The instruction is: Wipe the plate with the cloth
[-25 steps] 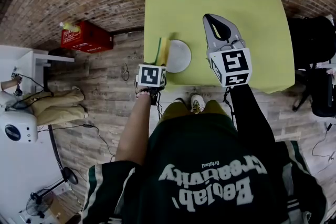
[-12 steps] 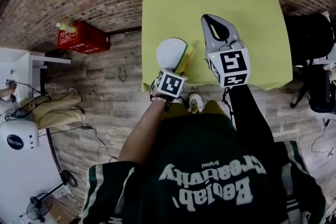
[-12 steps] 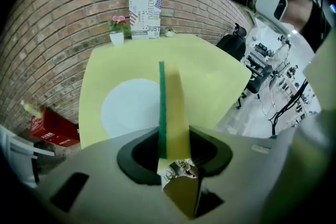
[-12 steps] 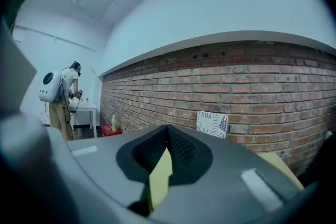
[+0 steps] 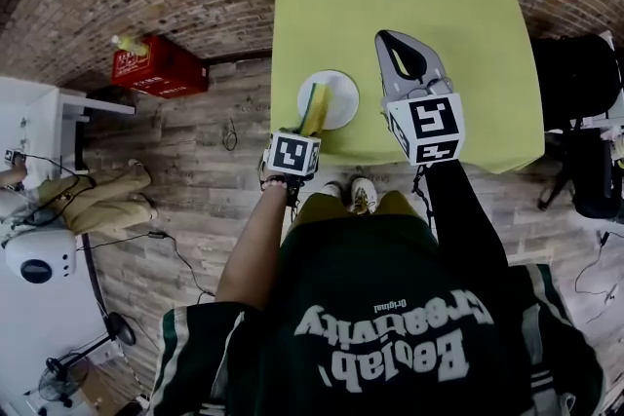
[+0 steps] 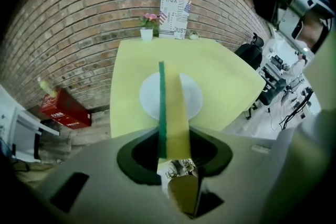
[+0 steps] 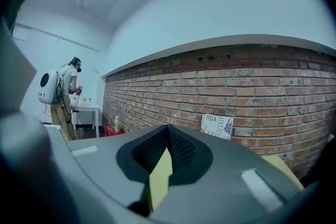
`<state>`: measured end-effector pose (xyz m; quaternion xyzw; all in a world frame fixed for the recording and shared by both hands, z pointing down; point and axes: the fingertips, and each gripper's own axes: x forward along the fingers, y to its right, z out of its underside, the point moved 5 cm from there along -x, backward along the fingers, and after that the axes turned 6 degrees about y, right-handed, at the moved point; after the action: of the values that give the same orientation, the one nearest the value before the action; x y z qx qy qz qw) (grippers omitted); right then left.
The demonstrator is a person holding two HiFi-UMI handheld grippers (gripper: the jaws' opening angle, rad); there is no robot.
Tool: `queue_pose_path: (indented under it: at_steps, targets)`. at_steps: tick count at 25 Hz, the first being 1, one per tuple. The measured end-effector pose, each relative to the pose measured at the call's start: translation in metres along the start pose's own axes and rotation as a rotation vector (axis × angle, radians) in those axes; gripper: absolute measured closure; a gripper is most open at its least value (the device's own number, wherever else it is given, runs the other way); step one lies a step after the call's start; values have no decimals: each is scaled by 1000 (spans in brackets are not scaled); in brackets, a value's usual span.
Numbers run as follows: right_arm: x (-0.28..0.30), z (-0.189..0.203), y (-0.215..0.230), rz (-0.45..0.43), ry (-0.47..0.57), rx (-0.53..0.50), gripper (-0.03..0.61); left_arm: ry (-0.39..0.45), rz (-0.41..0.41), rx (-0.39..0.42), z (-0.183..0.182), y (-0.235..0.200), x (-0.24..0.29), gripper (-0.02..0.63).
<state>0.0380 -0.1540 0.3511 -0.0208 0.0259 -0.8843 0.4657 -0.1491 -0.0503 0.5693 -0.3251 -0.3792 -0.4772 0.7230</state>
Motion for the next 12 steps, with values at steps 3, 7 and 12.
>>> queue_pose_path:
  at_steps: [3,7,12]
  targets:
    - [1,0,-3,-11,2,-1,566,0,-34,-52,11,-18,-6,477]
    - [2,0,-6,-19,1,-1,566,-9,-80,-70,20,-34,-10,477]
    - [2,-1,-10,-25,3,-1,566,5,-54,-65,17,-25,-15,477]
